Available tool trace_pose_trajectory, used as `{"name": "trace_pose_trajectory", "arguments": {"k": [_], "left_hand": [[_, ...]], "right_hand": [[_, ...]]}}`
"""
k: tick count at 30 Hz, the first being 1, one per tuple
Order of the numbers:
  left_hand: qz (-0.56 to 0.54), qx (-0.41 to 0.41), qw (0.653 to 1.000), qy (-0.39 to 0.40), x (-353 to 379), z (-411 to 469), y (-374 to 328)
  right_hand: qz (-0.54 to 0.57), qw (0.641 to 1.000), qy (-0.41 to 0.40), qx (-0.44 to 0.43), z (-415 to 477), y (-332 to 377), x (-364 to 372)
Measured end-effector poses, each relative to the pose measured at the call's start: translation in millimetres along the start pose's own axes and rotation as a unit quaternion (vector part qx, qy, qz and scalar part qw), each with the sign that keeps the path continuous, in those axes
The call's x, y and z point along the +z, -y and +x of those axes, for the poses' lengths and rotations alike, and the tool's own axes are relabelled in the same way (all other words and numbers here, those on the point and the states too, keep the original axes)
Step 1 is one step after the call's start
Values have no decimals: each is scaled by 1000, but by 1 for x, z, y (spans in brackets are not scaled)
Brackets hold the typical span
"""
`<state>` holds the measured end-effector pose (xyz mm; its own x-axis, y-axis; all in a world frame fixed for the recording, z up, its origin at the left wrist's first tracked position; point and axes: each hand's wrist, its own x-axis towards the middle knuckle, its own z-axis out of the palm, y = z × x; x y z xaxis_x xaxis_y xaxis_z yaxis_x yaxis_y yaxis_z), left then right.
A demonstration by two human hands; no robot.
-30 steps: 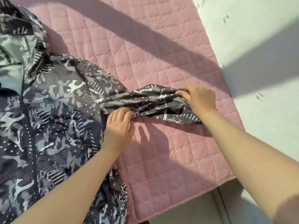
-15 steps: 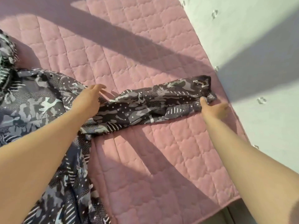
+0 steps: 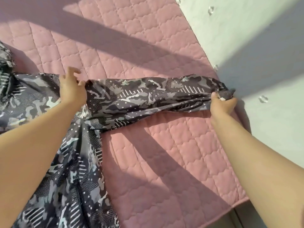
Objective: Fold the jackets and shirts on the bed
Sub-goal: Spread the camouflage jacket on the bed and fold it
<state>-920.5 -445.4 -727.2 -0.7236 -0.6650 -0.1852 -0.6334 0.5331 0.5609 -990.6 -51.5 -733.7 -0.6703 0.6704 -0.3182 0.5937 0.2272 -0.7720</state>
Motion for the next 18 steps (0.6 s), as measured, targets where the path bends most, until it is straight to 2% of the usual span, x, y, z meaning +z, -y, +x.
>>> {"name": "trace_pose_trajectory", "arguments": {"k": [3, 5, 7, 8, 10, 12, 14, 16, 18], "left_hand": [[-37, 62, 997, 7, 11, -30, -3], [10, 151, 988, -36, 19, -55, 8], [70, 170, 982, -45, 27, -78, 23], [93, 152, 984, -22, 34, -88, 32], [156, 94, 979, 87, 45, -103, 48], [241, 55, 943, 223, 54, -104, 60], [249, 31, 916, 314, 48, -89, 58], [210, 27, 908, 361, 33, -75, 48], [156, 33, 918, 362, 14, -69, 47]], "right_hand": [[138, 974, 32, 180, -14, 3, -2], [236, 940, 87, 232, -24, 4, -1], [302, 899, 156, 278, -35, -2, 5], [305, 886, 189, 295, -41, -5, 9], [284, 869, 249, 319, -53, -9, 17], [263, 869, 260, 328, -59, -9, 21], [267, 873, 250, 322, -60, -7, 21], [280, 880, 246, 295, -61, -3, 15], [267, 893, 245, 265, -69, 3, 14]]}}
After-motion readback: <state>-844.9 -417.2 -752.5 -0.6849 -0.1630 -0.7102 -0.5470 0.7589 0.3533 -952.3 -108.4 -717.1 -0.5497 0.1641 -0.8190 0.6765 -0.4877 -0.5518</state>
